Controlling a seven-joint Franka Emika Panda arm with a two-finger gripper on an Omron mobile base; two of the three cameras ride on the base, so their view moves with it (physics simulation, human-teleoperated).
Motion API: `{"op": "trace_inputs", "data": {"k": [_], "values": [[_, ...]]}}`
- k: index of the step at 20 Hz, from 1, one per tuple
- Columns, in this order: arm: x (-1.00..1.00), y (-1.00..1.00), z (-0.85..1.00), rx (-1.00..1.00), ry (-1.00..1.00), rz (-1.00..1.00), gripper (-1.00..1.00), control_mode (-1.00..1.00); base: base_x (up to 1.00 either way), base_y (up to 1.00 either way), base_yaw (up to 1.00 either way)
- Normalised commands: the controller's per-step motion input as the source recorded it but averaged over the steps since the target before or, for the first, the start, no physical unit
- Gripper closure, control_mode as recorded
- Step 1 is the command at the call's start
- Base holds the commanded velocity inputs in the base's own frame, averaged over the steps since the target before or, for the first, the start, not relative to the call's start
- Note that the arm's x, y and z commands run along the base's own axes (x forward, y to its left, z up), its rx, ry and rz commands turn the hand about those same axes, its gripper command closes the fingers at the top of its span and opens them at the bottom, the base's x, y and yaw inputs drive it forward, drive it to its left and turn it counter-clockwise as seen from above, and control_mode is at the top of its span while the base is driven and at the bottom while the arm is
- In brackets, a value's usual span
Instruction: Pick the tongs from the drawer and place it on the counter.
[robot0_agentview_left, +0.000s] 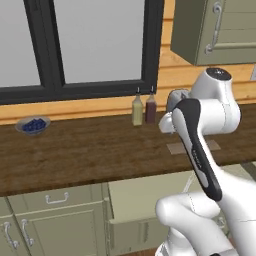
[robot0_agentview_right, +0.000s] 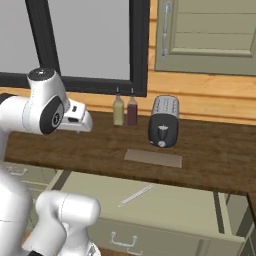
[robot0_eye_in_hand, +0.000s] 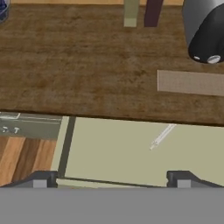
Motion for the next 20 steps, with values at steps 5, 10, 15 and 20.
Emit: {"op": "trace_inputs", "data": {"k": [5,10,15,20], "values": [[0.00,0.00,0.00,0.00,0.00,0.00,-1.00,1.00,-0.28,0.85,0.12],[0.00,0.00,0.00,0.00,0.00,0.00,-1.00,1.00,0.05,1.00,0.07],[0.00,0.00,0.00,0.00,0.00,0.00,-1.00,1.00,0.03,0.85,-0.03],[0.00,0.00,0.00,0.00,0.00,0.00,-1.00,1.00,-0.10,0.03,-0.56]]}}
